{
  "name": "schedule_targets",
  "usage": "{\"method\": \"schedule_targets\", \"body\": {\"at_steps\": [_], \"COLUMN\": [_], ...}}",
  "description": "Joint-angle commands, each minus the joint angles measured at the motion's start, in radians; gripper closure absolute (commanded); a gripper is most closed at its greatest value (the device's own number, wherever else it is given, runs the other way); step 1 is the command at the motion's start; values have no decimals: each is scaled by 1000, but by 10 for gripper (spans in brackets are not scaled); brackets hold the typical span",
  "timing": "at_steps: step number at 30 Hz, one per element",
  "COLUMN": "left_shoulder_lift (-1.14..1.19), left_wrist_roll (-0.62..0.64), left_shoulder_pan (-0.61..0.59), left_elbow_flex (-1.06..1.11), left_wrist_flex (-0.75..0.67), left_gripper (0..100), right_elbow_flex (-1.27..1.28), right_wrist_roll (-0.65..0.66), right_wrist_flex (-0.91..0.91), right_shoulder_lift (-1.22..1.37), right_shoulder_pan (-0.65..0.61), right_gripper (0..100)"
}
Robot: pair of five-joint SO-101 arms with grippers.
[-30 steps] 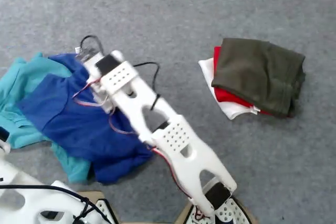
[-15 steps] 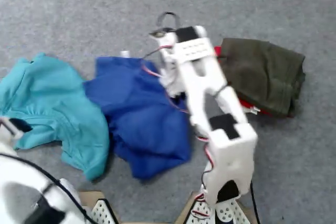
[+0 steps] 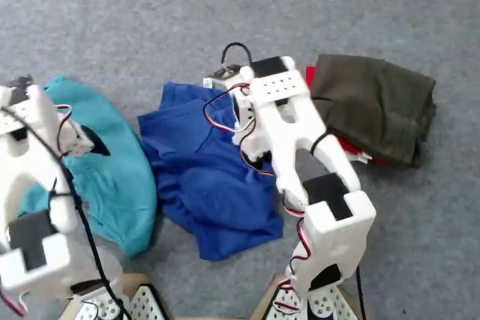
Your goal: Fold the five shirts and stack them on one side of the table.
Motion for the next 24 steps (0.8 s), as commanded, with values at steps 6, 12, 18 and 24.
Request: {"method": "schedule_targets", "body": {"at_steps": [6,12,18,24], "left_shoulder_lift": [233,301,313,313], "left_wrist_roll": [95,66,-98,-155], "left_shoulder_pan": [64,-24,-255,-478], "left_elbow_flex": [-70,-105,-311,-608], "left_wrist_flex": [-32,-64,-74,-129], "left_gripper": [816,974,971,967], "right_elbow_flex": [4,-2,-4,-4], "right_wrist_roll": [6,6,6,6], "right_wrist_flex": [-3,-3,2,3], "right_shoulder_lift": [-36,-36,-41,-42], "right_shoulder_pan": [-26,-29,-31,-51], "right_gripper": [984,984,984,984]}}
